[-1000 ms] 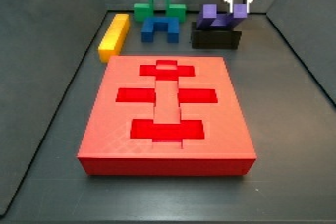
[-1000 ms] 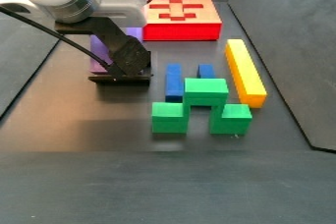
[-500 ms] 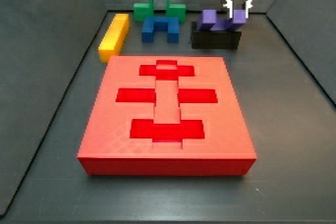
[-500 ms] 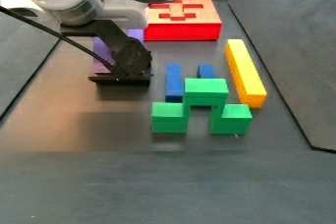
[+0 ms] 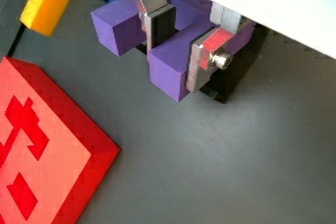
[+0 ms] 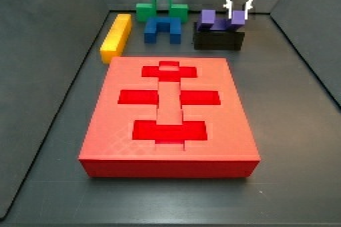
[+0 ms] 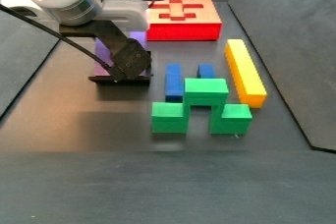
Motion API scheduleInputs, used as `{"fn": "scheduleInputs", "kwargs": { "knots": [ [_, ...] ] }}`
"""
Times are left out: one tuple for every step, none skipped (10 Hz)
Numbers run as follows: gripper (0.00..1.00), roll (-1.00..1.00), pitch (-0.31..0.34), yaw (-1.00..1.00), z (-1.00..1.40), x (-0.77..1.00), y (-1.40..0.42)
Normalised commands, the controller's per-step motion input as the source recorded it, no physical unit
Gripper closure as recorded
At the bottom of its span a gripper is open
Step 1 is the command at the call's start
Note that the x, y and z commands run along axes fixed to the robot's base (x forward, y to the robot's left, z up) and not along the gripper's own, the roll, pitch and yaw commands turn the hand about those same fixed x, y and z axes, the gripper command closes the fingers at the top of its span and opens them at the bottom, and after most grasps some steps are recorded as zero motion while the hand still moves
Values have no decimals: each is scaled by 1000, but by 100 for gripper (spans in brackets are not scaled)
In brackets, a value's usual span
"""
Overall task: Pick up the purple object. Move up. Place the purple object on the fixture. Regrasp the purple object. Move to above the board. Insert the purple object.
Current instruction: Place the purple object on the fixture.
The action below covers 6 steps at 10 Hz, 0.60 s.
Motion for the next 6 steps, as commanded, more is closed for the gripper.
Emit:
{"fn": "scheduleInputs", "kwargs": {
  "knots": [
    [100, -103, -37, 0, -6, 0, -69],
    [100, -37, -83, 0, -69, 0, -6],
    [100, 6, 0, 0, 0, 0, -20],
    [100, 166, 11, 0, -80, 0, -40],
    [100, 197, 69, 0, -57, 0, 0],
    [100, 166, 23, 0, -51, 0, 0]
  ]
}}
